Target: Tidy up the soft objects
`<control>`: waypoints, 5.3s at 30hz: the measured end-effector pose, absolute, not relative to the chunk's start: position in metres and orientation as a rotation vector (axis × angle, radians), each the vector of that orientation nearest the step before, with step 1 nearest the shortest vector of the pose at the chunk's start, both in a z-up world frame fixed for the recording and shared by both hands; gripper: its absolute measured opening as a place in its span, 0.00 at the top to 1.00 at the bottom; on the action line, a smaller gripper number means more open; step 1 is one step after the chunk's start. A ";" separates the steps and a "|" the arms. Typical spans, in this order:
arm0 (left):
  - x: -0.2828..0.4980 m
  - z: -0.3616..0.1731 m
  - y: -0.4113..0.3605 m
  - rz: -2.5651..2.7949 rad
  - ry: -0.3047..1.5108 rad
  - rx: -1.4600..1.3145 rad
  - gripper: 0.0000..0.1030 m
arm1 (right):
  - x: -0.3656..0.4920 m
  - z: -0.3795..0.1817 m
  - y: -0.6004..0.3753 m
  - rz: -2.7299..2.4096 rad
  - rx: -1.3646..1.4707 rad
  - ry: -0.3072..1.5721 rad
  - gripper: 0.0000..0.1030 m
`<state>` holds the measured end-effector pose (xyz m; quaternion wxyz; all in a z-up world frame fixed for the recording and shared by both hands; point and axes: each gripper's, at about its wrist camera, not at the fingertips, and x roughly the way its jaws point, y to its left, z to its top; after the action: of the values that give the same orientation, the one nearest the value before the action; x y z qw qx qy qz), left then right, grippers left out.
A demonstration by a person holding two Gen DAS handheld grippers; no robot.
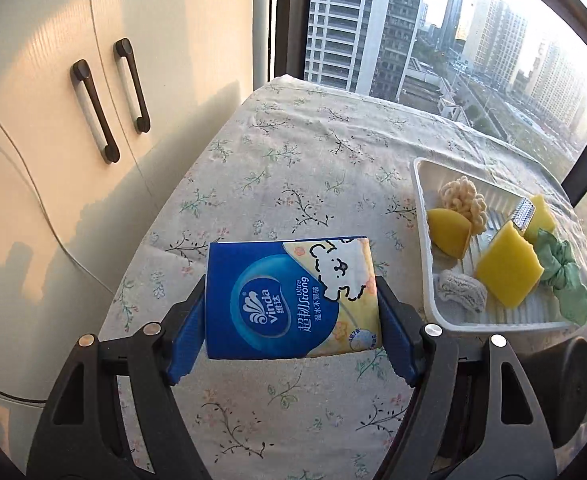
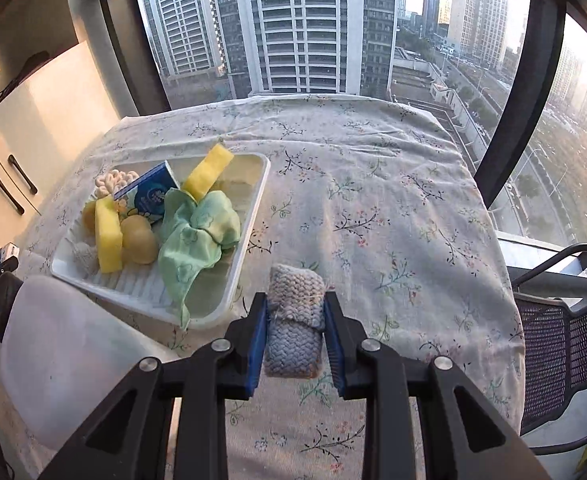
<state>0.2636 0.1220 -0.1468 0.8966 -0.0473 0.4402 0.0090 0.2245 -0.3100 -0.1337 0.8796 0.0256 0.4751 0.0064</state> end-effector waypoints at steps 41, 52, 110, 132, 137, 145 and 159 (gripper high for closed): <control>0.320 -0.136 0.009 -0.349 0.975 -0.038 0.28 | 0.343 -0.140 -0.257 0.241 0.159 1.106 0.33; 0.305 -0.110 0.053 -0.213 0.902 -0.158 0.28 | 0.297 -0.116 -0.297 0.152 0.202 1.046 0.32; -0.044 0.006 0.032 -0.253 0.656 0.024 0.00 | -0.072 -0.017 -0.156 -0.123 0.028 0.794 0.00; -0.042 -0.003 0.031 -0.218 0.713 0.054 0.00 | -0.071 -0.006 -0.154 -0.147 0.005 0.786 0.00; -0.043 -0.004 0.030 -0.216 0.716 0.059 0.00 | -0.071 -0.007 -0.156 -0.149 0.010 0.792 0.00; -0.040 -0.008 0.027 -0.213 0.728 0.065 0.00 | -0.071 -0.008 -0.157 -0.150 0.017 0.794 0.00; -0.040 -0.011 0.027 -0.204 0.734 0.070 0.00 | -0.070 -0.010 -0.156 -0.149 0.013 0.808 0.00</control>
<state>-0.0396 0.0270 -0.0113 0.9276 0.0342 0.3583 -0.0995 -0.0698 -0.1556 -0.0104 0.9168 0.0065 0.3926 -0.0726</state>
